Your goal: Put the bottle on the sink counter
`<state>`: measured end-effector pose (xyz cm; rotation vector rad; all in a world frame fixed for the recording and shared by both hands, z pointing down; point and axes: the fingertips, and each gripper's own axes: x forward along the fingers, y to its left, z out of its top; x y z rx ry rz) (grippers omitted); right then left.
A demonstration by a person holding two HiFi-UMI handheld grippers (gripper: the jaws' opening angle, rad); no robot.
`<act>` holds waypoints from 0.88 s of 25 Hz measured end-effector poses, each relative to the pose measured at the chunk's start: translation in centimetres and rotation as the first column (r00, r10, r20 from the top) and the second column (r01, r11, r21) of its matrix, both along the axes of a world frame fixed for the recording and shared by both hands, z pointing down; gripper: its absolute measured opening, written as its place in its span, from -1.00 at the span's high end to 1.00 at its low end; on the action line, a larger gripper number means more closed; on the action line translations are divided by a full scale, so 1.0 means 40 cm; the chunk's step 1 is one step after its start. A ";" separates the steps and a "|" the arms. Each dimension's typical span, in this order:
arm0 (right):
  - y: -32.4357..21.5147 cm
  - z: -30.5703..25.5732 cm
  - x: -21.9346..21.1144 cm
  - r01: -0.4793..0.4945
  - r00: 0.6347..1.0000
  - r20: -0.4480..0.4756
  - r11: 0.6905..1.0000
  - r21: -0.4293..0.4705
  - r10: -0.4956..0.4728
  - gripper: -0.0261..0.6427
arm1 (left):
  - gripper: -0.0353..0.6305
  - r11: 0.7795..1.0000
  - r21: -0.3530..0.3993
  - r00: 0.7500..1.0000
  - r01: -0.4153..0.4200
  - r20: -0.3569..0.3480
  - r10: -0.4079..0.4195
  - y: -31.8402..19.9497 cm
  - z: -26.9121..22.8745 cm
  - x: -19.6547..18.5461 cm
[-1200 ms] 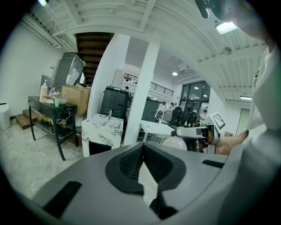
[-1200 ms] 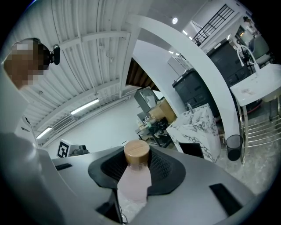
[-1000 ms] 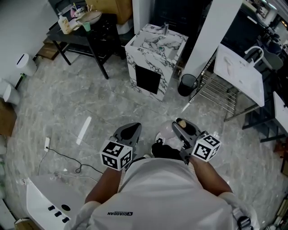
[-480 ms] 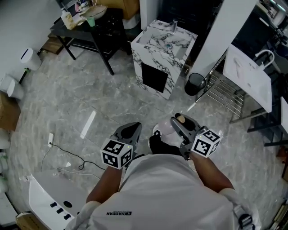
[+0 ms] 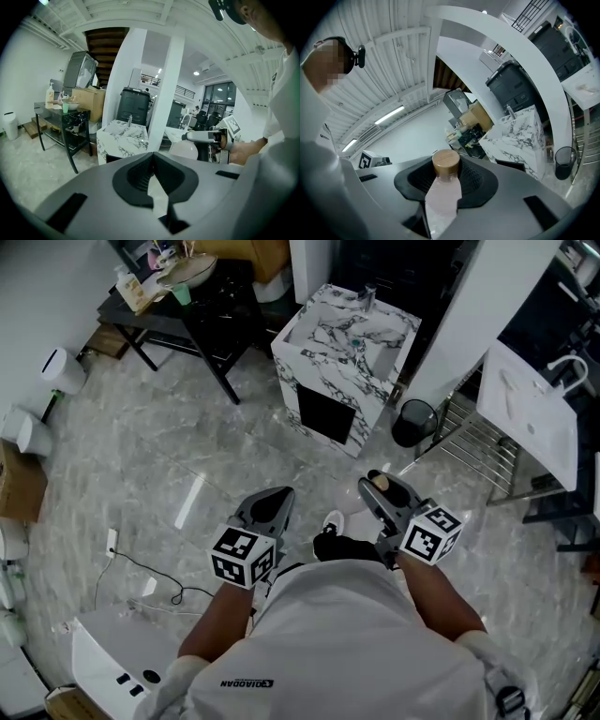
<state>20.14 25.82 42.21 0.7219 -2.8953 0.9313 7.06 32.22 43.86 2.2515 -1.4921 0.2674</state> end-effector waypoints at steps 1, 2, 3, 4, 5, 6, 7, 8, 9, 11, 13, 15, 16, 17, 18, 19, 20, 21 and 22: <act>-0.026 0.002 -0.004 -0.002 1.000 -0.002 1.000 -0.002 0.002 0.45 | 0.85 1.000 -0.001 1.000 0.004 0.000 -0.004 -0.028 -0.002 -0.008; -0.052 0.003 -0.008 -0.002 1.000 -0.005 1.000 -0.005 0.002 0.45 | 0.85 1.000 -0.004 1.000 0.005 -0.001 -0.005 -0.055 -0.004 -0.015; -0.078 0.004 -0.012 -0.001 1.000 -0.010 1.000 -0.008 0.000 0.45 | 0.85 1.000 -0.005 1.000 0.004 -0.002 -0.004 -0.082 -0.007 -0.021; -0.104 0.004 -0.017 0.002 1.000 -0.013 1.000 -0.011 -0.002 0.45 | 0.85 1.000 -0.004 1.000 0.002 -0.003 -0.002 -0.108 -0.010 -0.025; -0.131 0.003 -0.023 0.005 1.000 -0.013 1.000 -0.012 -0.005 0.45 | 0.85 1.000 -0.003 1.000 0.001 -0.003 -0.001 -0.134 -0.013 -0.030; -0.156 0.000 -0.028 0.008 1.000 -0.012 1.000 -0.011 -0.008 0.45 | 0.85 1.000 -0.003 1.000 0.002 -0.009 -0.002 -0.159 -0.017 -0.034; -0.181 -0.004 -0.033 0.012 1.000 -0.009 1.000 -0.008 -0.012 0.45 | 0.85 1.000 -0.006 1.000 0.005 -0.021 -0.005 -0.183 -0.019 -0.039; -0.204 -0.008 -0.038 0.015 1.000 -0.003 1.000 -0.004 -0.015 0.45 | 0.85 1.000 -0.010 0.999 0.010 -0.041 -0.010 -0.205 -0.021 -0.042; -0.227 -0.011 -0.042 0.017 1.000 0.003 1.000 0.001 -0.017 0.45 | 0.85 1.000 -0.017 0.998 0.015 -0.067 -0.016 -0.228 -0.021 -0.045; -0.273 -0.018 -0.049 0.019 1.000 0.015 1.000 0.011 -0.019 0.45 | 0.85 0.999 -0.030 0.994 0.025 -0.106 -0.028 -0.274 -0.021 -0.050; -0.320 -0.021 -0.052 0.018 0.999 0.028 1.000 0.016 -0.018 0.45 | 0.85 0.999 -0.035 0.994 0.028 -0.102 -0.031 -0.321 -0.021 -0.052; -0.361 -0.016 -0.053 0.014 0.999 0.040 1.000 0.012 -0.014 0.45 | 0.85 0.999 -0.035 0.997 0.022 -0.074 -0.025 -0.362 -0.023 -0.050; -0.379 -0.012 -0.051 0.010 0.999 0.046 1.000 0.008 -0.010 0.45 | 0.85 0.999 -0.035 0.998 0.016 -0.059 -0.018 -0.380 -0.024 -0.047; -0.395 -0.010 -0.049 0.006 0.999 0.051 1.000 0.004 -0.006 0.45 | 0.85 0.999 -0.035 0.999 0.009 -0.044 -0.010 -0.396 -0.026 -0.044; -0.410 -0.011 -0.046 0.002 0.998 0.055 1.000 0.002 -0.003 0.45 | 0.85 0.999 -0.034 1.000 0.001 -0.029 -0.002 -0.411 -0.027 -0.040; -0.425 -0.011 -0.042 -0.002 0.998 0.059 1.000 0.001 0.002 0.45 | 0.85 0.999 -0.033 1.000 -0.006 -0.017 0.005 -0.428 -0.027 -0.036; -0.440 -0.010 -0.037 -0.007 0.998 0.061 1.000 0.000 0.007 0.45 | 0.85 0.999 -0.033 1.000 -0.011 -0.009 0.011 -0.446 -0.027 -0.032; -0.456 -0.009 -0.032 -0.011 0.998 0.061 1.000 0.000 0.011 0.45 | 0.85 0.999 -0.033 1.000 -0.015 -0.006 0.015 -0.465 -0.028 -0.028; -0.471 -0.007 -0.026 -0.016 0.998 0.061 1.000 -0.001 0.016 0.45 | 0.85 0.999 -0.034 1.000 -0.019 -0.008 0.019 -0.484 -0.029 -0.023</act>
